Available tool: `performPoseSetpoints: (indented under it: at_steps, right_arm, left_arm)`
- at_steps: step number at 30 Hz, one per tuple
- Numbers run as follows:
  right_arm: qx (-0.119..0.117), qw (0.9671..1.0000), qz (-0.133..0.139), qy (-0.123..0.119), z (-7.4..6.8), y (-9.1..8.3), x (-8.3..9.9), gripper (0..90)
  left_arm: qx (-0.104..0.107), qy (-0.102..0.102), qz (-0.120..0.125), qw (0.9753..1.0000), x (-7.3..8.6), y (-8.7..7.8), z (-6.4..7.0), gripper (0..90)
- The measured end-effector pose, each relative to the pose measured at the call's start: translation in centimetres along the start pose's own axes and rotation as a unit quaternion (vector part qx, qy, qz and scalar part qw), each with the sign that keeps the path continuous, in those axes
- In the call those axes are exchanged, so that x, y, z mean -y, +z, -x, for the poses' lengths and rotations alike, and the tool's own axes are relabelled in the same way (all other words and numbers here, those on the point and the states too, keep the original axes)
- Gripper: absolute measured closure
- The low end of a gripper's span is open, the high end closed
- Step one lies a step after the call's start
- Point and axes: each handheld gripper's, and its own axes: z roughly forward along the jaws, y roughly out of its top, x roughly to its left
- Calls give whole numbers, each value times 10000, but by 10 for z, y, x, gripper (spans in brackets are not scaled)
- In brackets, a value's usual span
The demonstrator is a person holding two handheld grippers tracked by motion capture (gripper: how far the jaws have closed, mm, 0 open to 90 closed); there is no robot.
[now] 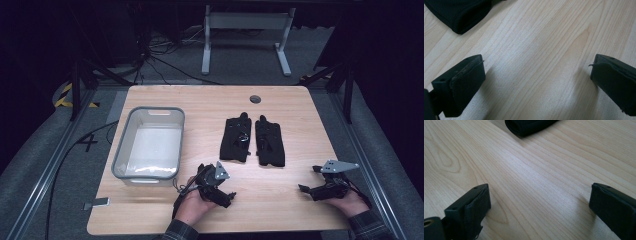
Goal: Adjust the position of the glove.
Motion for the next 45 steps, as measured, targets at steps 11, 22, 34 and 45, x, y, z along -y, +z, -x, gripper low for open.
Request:
performPoseSetpoints:
  at_steps: [11, 22, 34, 45]
  right_arm:
    - [-103, 9998, -121, -128, 1, -4, -5, 186]
    - [-330, 9986, 49, -414, 0, -1, -21, 393]
    - [-622, 9968, 199, -468, 1, 5, -41, 717]
    - [-884, 9949, 254, -423, 8, 22, -60, 898]
  left_arm:
    - [-1, 1, 0, 10000, 0, 0, 0, 0]
    - [0, 2, 2, 10000, 0, 0, 0, 0]
    - [1, 1, 3, 10000, 0, 0, 0, 0]
    - [1, 1, 4, 10000, 0, 0, 0, 0]
